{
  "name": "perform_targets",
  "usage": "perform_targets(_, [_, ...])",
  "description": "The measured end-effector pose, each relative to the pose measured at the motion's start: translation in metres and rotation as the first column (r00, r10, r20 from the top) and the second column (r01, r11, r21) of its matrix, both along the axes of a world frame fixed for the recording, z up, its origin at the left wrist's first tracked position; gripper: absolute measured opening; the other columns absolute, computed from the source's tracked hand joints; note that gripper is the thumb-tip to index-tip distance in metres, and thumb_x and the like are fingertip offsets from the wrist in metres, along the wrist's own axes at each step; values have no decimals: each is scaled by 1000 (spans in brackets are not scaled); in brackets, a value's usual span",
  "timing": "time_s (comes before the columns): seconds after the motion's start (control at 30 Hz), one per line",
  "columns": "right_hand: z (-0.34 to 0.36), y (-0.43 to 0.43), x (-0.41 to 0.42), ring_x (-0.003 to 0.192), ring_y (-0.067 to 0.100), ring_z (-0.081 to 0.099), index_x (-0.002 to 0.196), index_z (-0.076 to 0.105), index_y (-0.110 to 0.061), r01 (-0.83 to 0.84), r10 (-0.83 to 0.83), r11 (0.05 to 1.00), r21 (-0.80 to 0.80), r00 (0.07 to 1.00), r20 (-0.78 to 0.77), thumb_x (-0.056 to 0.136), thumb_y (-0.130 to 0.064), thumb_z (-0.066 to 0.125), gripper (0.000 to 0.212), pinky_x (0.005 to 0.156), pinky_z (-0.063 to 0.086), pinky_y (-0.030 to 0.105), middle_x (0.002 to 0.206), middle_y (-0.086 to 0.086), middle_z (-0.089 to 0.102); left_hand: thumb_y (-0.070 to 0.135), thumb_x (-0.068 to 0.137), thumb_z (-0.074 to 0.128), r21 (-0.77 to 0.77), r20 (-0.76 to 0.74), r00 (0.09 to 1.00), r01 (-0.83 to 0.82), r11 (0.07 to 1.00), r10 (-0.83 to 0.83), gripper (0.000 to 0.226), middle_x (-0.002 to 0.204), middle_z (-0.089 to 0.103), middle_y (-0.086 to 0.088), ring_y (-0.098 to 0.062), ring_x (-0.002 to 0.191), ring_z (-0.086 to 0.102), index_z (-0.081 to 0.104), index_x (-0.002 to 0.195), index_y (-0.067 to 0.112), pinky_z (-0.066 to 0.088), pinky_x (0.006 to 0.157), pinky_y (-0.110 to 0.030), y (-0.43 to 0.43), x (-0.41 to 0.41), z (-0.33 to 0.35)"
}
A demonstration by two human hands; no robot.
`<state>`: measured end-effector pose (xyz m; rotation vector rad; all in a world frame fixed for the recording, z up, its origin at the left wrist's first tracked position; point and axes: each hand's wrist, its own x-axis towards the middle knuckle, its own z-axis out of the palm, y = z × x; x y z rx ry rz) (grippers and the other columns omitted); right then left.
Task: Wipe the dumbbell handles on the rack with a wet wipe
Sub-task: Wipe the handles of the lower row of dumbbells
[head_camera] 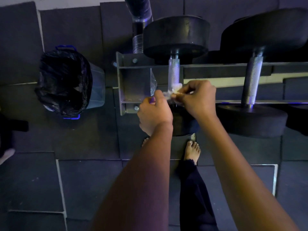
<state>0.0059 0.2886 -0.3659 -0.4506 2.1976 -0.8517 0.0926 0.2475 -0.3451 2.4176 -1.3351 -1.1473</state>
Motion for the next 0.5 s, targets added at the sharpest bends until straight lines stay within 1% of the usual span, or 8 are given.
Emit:
perform_targets(0.07, [1, 10, 4, 65, 0, 59, 73, 71, -13, -46, 46, 999, 16, 999, 8, 69, -18, 85, 15, 58, 46, 6, 74, -3, 68, 43, 86, 47, 0, 2, 1000, 3, 1000, -3, 33, 72, 55, 2, -19, 70, 54, 59, 70, 18, 43, 70, -35, 0, 0, 0])
perform_targets(0.1, [2, 10, 4, 63, -2, 59, 73, 71, -14, -56, 56, 998, 7, 998, 8, 70, -16, 85, 14, 57, 46, 4, 72, -4, 68, 43, 87, 47, 0, 0, 1000, 4, 1000, -4, 33, 71, 55, 3, -17, 67, 52, 59, 70, 18, 42, 69, -34, 0, 0, 1])
perform_targets(0.17, [5, 4, 2, 60, -5, 61, 73, 70, -14, -33, 34, 999, -40, 999, 25, 72, -14, 83, 13, 58, 49, 6, 68, -9, 65, 43, 87, 46, -1, -2, 1000, 8, 1000, -8, 33, 70, 55, 4, -15, 66, 51, 59, 70, 18, 42, 68, -34, 0, 0, 1])
perform_targets(0.27, [5, -17, -12, 54, -16, 55, 76, 71, -19, 22, -25, 994, -104, 999, -29, 70, -17, 85, 15, 55, 42, 2, 63, -16, 60, 44, 86, 47, -12, -4, 1000, 7, 1000, -7, 33, 71, 58, 2, -20, 70, 56, 58, 66, 20, 46, 72, -37, 1, 0, 0])
perform_targets(0.3, [4, -26, -18, 53, -16, 54, 75, 71, -19, 43, -49, 992, -116, 998, -49, 69, -19, 86, 16, 55, 41, 1, 63, -15, 60, 44, 86, 48, -16, -6, 1000, 3, 1000, -3, 34, 69, 58, 2, -21, 70, 56, 56, 64, 20, 46, 72, -37, 1, 0, 0])
perform_targets(0.4, [1, -46, -31, 52, -7, 55, 73, 74, -14, 96, -109, 984, -152, 991, -77, 65, -23, 87, 17, 53, 41, 4, 66, -6, 67, 43, 86, 49, -20, -17, 1000, 0, 1000, 0, 35, 66, 56, 2, -20, 68, 56, 54, 61, 19, 44, 69, -35, 1, 0, 0])
perform_targets(0.5, [-1, -44, -32, 49, -11, 52, 73, 74, -14, 91, -102, 986, -139, 992, -75, 67, -22, 86, 16, 53, 39, 4, 65, -6, 66, 43, 86, 49, -23, -17, 1000, 10, 1000, -10, 35, 66, 57, 1, -20, 68, 56, 53, 60, 20, 43, 67, -34, 2, 0, -1])
